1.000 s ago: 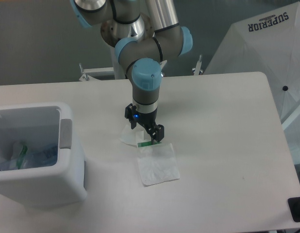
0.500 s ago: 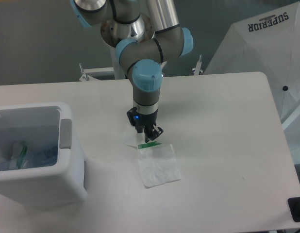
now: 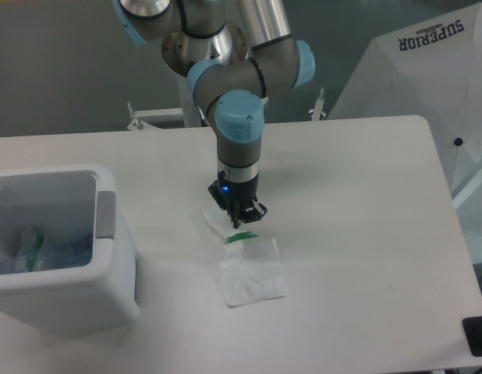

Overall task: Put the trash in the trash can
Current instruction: 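Lift the bag and swing it over the trash bin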

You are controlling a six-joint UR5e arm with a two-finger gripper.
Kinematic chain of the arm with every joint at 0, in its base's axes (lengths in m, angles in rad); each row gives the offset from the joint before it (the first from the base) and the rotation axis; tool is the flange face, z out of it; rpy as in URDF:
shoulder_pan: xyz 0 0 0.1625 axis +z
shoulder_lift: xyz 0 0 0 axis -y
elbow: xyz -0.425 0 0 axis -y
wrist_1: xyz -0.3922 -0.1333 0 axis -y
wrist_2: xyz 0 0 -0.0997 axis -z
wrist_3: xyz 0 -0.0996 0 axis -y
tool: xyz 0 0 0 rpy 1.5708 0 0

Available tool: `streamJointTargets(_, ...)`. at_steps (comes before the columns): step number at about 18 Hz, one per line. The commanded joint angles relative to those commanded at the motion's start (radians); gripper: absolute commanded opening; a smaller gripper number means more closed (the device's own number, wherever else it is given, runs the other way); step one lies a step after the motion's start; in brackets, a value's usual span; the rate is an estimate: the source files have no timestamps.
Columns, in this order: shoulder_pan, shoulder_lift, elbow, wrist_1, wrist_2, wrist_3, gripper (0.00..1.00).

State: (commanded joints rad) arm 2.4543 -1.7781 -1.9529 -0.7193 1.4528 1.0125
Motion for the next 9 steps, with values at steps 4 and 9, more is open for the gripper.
streamJointTargets(4,0.046,0.081,0.098,-0.104,-0.127,-0.090,0.00)
streamJointTargets(9,0.077,0.157,0.196,-0.117,-0.339,-0.357,0.00)
